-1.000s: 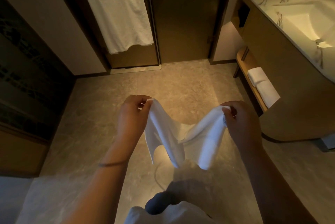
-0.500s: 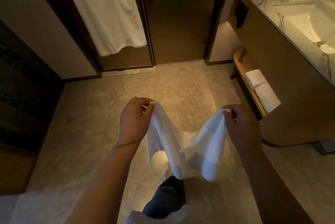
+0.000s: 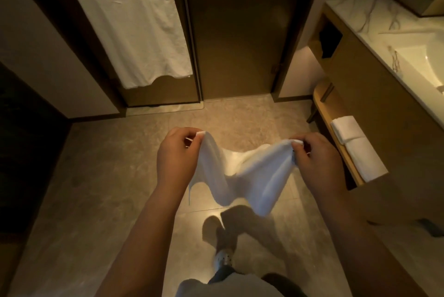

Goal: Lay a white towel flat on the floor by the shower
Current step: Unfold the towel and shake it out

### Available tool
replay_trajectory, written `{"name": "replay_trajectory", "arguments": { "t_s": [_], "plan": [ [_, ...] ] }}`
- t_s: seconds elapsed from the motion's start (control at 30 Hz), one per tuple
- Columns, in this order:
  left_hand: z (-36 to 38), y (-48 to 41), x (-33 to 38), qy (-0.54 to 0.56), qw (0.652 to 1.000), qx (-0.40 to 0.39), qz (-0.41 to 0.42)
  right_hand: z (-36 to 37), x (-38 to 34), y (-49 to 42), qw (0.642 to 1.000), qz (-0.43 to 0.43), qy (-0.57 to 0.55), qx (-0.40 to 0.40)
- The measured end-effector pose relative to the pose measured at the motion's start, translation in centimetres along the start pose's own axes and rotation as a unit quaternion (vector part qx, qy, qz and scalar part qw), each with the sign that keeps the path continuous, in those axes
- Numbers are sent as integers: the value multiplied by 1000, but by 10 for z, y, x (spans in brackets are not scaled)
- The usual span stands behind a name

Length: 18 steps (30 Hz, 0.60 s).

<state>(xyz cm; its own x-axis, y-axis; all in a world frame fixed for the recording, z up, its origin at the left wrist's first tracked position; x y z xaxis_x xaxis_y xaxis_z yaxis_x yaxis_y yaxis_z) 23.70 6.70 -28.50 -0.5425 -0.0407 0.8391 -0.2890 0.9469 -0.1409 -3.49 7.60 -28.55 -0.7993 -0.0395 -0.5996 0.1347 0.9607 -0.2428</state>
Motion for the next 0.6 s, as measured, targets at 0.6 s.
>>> {"name": "replay_trajectory", "arguments": {
  "t_s": [0.6],
  "plan": [
    [119, -117, 58, -26, 999, 8, -38, 14, 92, -170, 998, -8, 2, -67]
  ]
}}
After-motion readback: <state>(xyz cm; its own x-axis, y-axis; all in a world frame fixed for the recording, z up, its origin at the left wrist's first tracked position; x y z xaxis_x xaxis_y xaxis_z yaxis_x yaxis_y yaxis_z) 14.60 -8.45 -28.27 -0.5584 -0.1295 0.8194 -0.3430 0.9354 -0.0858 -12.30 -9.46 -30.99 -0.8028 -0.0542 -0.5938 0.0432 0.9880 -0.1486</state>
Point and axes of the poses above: each hand's wrist, its own y-axis away from the middle knuckle, its own z-axis out of the palm, x = y × z, the point moved 2 cm from there along -y, towards the middle knuckle, and after that the axes turned 6 degrees about y, right-handed, at the moved point
